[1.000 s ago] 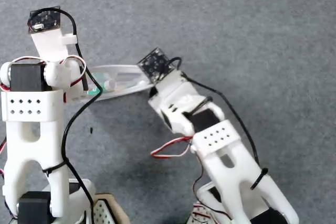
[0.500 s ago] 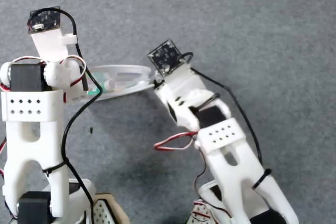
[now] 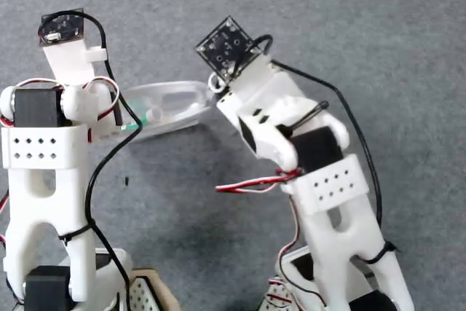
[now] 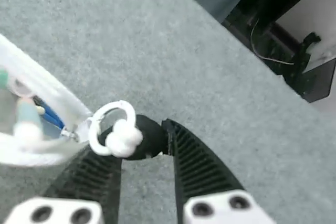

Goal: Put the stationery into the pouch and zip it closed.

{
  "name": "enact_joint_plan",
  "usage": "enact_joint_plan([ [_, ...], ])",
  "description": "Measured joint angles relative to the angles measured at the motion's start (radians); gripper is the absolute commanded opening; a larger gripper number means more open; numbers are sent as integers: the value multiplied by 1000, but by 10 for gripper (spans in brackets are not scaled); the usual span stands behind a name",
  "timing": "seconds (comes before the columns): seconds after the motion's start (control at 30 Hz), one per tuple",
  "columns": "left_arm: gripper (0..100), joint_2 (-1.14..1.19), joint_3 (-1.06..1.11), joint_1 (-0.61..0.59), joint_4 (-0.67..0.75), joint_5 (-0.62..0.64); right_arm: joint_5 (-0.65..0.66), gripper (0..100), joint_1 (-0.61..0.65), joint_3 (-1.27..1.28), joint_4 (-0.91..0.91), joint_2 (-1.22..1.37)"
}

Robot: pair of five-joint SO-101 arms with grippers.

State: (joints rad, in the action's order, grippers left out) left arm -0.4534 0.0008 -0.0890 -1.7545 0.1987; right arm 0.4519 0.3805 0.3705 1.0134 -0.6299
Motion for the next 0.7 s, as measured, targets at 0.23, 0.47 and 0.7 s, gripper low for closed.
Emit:
enact_joint_plan([
  [0.23,27,0,0,5,5,0,0,12,8,-150,103,0],
  [0.47,27,-3,-2,5,5,0,0,12,57,-310,204,3],
  [0.7,27,0,-2,2,5,0,0,12,118,-482,267,5],
])
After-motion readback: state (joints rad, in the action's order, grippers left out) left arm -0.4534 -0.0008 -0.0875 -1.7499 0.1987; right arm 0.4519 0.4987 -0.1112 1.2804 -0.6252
